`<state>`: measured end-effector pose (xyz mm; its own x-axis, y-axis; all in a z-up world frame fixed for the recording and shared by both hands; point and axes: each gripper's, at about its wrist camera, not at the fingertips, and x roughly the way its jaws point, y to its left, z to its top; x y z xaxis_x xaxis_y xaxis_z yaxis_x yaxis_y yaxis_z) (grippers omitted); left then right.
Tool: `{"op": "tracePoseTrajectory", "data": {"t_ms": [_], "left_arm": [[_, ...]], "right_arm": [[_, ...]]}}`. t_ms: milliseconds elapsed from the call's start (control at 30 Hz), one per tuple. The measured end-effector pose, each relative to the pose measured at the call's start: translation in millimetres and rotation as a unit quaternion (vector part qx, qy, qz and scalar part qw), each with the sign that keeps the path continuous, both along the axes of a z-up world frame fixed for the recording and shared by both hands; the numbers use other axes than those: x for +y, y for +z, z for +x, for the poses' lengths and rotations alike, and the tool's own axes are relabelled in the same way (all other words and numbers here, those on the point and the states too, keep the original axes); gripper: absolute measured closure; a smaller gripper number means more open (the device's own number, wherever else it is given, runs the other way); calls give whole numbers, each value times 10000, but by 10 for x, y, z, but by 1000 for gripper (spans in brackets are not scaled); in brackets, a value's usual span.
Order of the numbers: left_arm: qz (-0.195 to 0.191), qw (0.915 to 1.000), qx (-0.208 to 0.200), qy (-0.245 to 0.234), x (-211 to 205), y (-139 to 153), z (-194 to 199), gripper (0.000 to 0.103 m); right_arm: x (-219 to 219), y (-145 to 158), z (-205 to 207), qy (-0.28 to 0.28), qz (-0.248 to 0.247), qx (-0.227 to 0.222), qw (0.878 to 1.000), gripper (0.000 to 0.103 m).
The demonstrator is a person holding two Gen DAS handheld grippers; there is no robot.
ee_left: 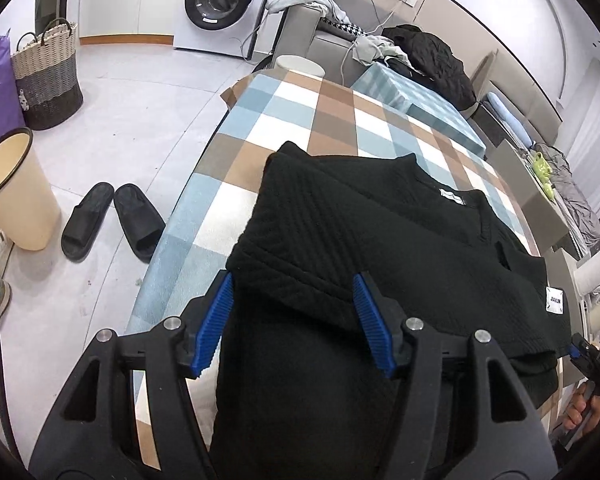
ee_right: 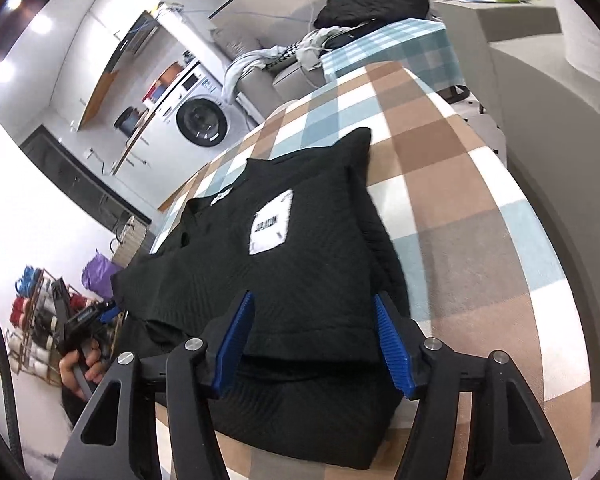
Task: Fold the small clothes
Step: 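Grasp the folded sweater edge with the left gripper while the right gripper grasps the hem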
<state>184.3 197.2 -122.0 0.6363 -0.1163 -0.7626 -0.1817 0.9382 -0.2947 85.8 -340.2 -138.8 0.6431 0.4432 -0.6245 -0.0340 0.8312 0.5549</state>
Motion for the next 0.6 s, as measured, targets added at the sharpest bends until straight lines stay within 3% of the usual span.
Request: {"op": "tracePoseTrajectory", "data": {"t_ms": [200, 367, 400, 467, 500, 533, 600], "left_arm": [[181, 9998, -21, 70, 34, 15, 179, 45], [114, 9999, -86, -64, 46, 52, 257, 47], [118, 9998, -104, -122, 27, 62, 251, 50], [147, 9995, -215, -177, -4, 89, 219, 88], [90, 9994, -251, -226, -6, 95, 201, 92], [17, 9992, -309, -256, -9, 109, 181, 94], [-30, 9987, -436, -257, -15, 164, 150, 96]], "right_arm": [[14, 50, -15, 88, 20, -68, 9999, 41], [-21, 3, -2, 30, 19, 28, 10000, 41], [-18, -1, -1, 61, 25, 26, 10000, 41], [6, 3, 0, 105, -37, 4, 9999, 42], [17, 0, 10, 150, -33, 1, 9999, 55], [28, -2, 23, 192, -33, 3, 9998, 76], [48, 12, 60, 321, 10, -49, 9995, 95]]}}
